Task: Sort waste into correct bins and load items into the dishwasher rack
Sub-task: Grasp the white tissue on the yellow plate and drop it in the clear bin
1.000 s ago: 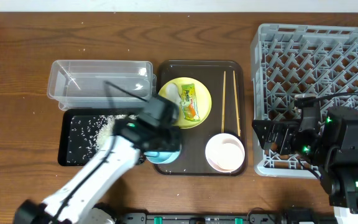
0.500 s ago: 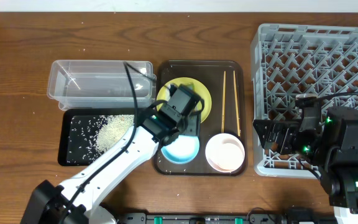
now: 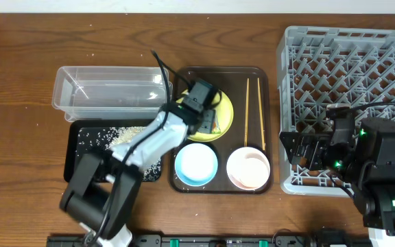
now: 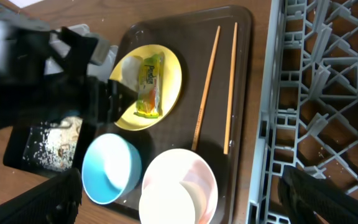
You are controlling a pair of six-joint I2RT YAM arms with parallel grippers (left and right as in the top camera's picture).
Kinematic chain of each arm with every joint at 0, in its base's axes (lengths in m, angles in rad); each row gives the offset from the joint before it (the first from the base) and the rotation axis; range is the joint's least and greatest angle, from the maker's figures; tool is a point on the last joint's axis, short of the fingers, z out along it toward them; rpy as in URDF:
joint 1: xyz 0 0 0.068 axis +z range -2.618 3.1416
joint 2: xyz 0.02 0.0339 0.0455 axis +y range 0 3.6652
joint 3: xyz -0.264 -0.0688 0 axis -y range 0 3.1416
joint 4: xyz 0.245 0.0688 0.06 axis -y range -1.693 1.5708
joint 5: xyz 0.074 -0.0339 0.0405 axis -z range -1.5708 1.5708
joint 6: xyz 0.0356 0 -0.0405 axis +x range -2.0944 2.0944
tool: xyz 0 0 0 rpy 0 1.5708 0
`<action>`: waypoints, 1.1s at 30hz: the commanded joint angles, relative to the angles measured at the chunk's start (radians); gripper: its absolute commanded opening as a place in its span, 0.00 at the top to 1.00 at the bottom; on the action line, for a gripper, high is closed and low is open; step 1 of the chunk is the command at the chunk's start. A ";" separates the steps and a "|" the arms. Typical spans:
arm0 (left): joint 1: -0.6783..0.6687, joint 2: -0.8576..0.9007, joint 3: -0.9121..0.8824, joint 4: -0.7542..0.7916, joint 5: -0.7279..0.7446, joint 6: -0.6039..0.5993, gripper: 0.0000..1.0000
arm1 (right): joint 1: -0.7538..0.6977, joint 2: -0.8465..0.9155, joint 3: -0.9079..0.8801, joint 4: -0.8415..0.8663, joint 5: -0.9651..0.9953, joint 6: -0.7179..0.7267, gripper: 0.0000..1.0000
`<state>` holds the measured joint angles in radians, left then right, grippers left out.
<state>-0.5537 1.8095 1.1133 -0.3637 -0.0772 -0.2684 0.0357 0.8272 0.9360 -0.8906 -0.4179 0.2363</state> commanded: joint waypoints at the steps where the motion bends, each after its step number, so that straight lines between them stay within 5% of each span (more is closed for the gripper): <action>1: 0.034 0.029 0.039 0.027 -0.048 0.040 0.32 | -0.005 -0.002 0.017 -0.003 0.003 -0.013 0.01; 6: 0.049 0.073 0.039 0.058 -0.041 0.039 0.37 | -0.005 0.011 0.017 -0.003 0.003 -0.013 0.01; 10: 0.039 0.070 0.042 0.066 -0.035 0.039 0.76 | -0.005 0.035 0.017 -0.003 0.003 -0.013 0.01; 13: 0.035 0.066 0.048 0.050 -0.035 0.039 0.94 | -0.005 0.055 0.017 -0.004 0.002 -0.013 0.01; 25: 0.055 -0.255 0.092 -0.130 -0.048 0.039 0.94 | -0.005 0.074 0.017 -0.019 0.002 -0.013 0.01; 33: 0.222 -0.311 0.089 -0.151 -0.109 0.039 0.94 | -0.005 0.074 0.017 -0.019 0.002 -0.013 0.01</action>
<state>-0.3946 1.4586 1.2083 -0.5068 -0.1436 -0.2317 0.0357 0.9051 0.9360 -0.9085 -0.4171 0.2363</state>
